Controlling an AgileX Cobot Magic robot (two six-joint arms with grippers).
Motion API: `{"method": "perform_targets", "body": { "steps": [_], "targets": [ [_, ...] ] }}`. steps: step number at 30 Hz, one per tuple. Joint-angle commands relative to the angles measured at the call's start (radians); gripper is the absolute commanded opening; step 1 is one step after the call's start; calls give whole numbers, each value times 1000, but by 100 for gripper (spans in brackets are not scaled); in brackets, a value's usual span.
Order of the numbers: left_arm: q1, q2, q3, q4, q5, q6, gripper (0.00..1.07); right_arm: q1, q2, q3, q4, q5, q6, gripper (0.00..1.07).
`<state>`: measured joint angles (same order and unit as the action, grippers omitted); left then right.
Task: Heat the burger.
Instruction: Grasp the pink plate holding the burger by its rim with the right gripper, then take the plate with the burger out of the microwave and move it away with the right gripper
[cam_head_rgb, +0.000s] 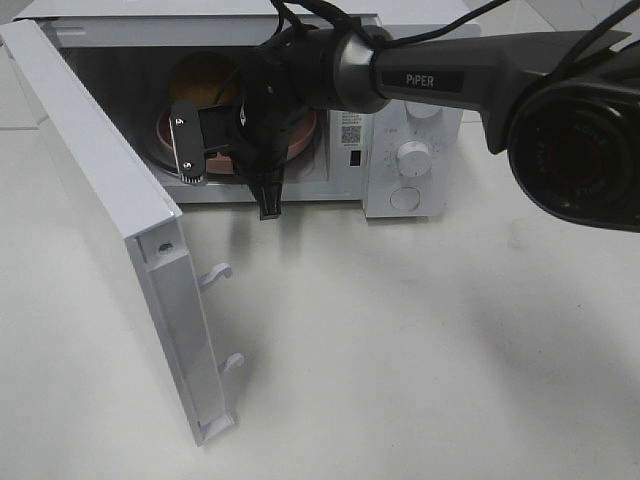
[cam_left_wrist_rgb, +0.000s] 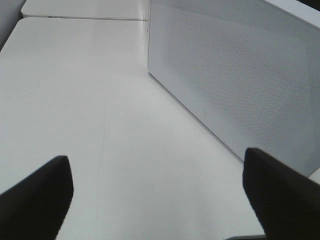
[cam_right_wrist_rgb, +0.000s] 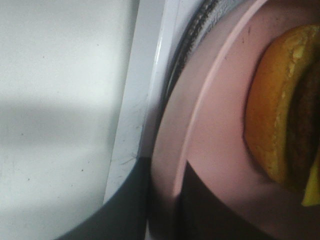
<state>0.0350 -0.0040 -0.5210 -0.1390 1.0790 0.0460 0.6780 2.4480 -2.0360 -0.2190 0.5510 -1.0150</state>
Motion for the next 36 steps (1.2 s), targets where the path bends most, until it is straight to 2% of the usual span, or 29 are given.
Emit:
{"method": "perform_targets", "body": {
  "steps": [1,19,29,36],
  "targets": [
    [-1,-7,4,-5,-8,1,84,-3,3,-1,19,45,18,0],
    [-1,-7,4,-5,-8,1,84,24,-52,27,26,51,-57,0],
    [-1,-7,4,-5,-8,1,84,24,-176,208,30,-73,-157,0],
    [-1,-7,4,-5,-8,1,84,24,-283,390,55,-242,-214,0]
  ]
}}
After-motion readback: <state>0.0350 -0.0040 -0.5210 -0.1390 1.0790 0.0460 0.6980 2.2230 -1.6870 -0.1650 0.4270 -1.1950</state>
